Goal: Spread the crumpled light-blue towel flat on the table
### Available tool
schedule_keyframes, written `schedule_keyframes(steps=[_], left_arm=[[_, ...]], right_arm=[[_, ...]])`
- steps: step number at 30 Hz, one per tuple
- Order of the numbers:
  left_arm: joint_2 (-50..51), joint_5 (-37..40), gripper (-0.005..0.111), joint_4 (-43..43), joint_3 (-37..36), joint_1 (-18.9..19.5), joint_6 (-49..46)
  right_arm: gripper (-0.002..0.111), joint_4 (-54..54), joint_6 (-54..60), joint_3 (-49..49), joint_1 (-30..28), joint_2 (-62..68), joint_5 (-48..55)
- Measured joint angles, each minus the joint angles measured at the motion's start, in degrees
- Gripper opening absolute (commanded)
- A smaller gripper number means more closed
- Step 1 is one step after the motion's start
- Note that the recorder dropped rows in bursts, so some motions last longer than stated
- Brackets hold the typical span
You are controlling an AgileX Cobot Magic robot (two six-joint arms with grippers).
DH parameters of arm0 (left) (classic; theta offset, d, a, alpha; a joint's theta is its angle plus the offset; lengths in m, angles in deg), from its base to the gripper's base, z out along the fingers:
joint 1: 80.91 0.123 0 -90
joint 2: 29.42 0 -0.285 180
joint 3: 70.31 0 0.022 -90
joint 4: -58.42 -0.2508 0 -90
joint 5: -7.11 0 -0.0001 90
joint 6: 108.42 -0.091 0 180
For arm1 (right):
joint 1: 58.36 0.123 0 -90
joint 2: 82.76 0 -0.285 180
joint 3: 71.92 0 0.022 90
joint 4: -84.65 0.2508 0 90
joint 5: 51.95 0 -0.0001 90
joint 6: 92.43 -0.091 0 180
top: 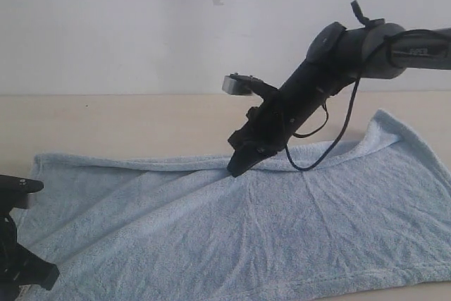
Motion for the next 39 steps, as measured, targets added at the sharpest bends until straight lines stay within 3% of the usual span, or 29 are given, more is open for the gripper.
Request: schedule_keyframes(steps=[15,23,29,34,39], left_arm=[[0.00,-0.65,0.004,0.00,0.00,0.00,0.00],[0.00,-0.65,0.004,0.42,0.00,0.00,-0.29],[0.00,-0.65,0.004,0.71,0.00,0.00,-0.61],[0.00,-0.65,0.004,1.04,0.00,0.00,-0.65],[0.00,-0.65,0.004,1.04,0.00,0.00,-0.75]], right_arm=[[0.001,-3.84,-0.74,-0.30,2.33,5.30,-17.17],[0.001,-11.21,-11.97,3.15,2.13,6.49,-29.94],[0.001,-11.99,-14.25,12.19,0.56,6.63,-26.50],[0.001,-12.87,-15.64,13.18,-0.62,6.74,-25.31],[0.001,-13.23,-15.60,13.31,-1.49,6.74,-17.72]])
